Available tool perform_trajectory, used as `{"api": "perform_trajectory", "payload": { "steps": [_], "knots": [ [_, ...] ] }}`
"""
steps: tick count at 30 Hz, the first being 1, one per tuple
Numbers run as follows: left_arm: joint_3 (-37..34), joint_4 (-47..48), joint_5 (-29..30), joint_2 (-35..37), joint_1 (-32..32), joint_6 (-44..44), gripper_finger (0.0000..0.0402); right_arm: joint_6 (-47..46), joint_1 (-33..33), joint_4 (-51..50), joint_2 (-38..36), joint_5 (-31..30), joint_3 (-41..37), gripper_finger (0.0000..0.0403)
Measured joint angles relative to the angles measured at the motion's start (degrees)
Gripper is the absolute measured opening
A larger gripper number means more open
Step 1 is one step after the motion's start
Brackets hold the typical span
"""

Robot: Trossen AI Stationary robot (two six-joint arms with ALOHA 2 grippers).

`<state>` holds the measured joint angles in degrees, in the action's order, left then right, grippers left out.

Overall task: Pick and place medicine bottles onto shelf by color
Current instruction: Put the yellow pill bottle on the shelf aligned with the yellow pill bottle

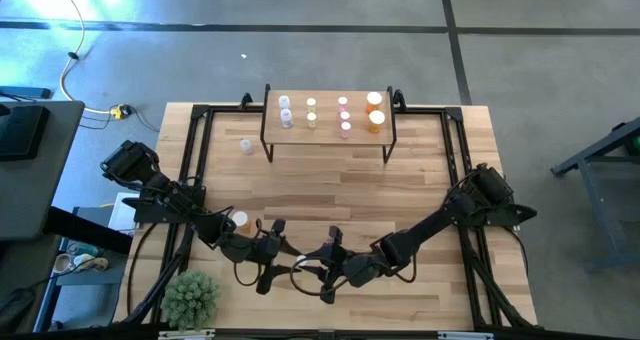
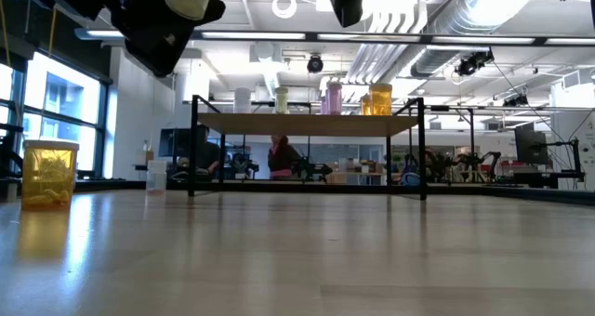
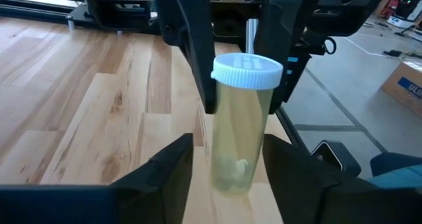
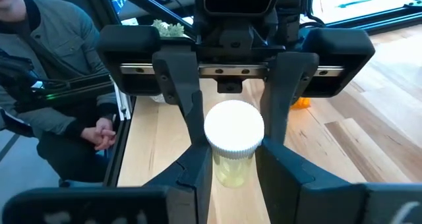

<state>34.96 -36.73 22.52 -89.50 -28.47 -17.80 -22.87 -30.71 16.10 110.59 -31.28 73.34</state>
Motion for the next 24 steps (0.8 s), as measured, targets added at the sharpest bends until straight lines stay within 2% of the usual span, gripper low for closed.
{"api": "perform_trajectory", "payload": {
  "steps": [13, 21, 24],
  "knots": [
    [0.0, 0.0, 0.05, 0.01, 0.0, 0.06, 0.0098, 0.9, 0.28, -0.13, 0.0, 0.33, 0.0, 0.0092],
    [0.0, 0.0, 0.07, 0.01, 0.0, -0.02, 0.009, 1.44, 0.25, -0.35, 0.0, 0.3, 0.02, 0.0093],
    [0.0, -0.01, 0.0, 0.01, -0.02, -0.13, 0.0089, 2.24, 0.29, -0.43, 0.0, 1.42, 0.02, 0.0109]
  ]
}}
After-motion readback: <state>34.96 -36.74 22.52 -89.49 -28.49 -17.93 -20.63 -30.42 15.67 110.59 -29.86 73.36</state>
